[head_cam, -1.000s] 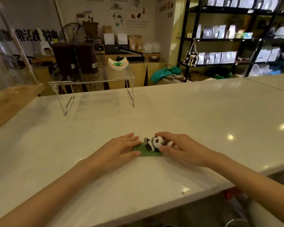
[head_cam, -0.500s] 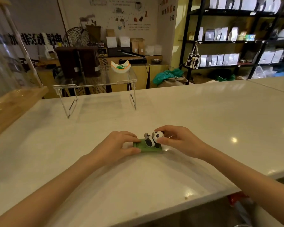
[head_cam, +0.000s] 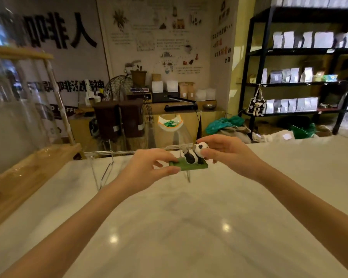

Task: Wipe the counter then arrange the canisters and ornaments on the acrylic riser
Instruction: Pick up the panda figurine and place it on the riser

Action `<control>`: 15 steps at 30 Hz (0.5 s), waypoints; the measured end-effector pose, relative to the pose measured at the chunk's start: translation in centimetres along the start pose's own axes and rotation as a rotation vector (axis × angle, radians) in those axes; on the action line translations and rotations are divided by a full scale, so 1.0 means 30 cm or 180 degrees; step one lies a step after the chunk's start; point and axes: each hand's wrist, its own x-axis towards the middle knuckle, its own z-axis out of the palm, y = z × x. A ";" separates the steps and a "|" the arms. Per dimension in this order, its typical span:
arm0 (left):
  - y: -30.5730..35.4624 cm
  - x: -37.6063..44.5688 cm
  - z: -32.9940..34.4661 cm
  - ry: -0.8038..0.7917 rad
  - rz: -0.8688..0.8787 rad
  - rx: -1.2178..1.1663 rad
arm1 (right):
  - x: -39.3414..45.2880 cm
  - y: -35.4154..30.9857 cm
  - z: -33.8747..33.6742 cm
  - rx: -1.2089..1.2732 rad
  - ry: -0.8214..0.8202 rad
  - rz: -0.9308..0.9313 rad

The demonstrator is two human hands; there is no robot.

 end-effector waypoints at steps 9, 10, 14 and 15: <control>-0.106 0.228 -0.079 0.0452 -0.0189 -0.0106 | 0.273 0.018 -0.017 0.0320 0.0211 0.0027; -0.120 0.248 -0.076 0.0447 -0.0240 -0.0110 | 0.296 0.031 -0.014 0.0324 0.0233 0.0077; -0.181 0.318 -0.063 0.0333 -0.0479 -0.0034 | 0.377 0.084 -0.001 0.0228 0.0353 0.0323; -0.194 0.333 -0.060 0.0302 -0.0526 -0.0037 | 0.395 0.093 0.003 0.0171 0.0392 0.0358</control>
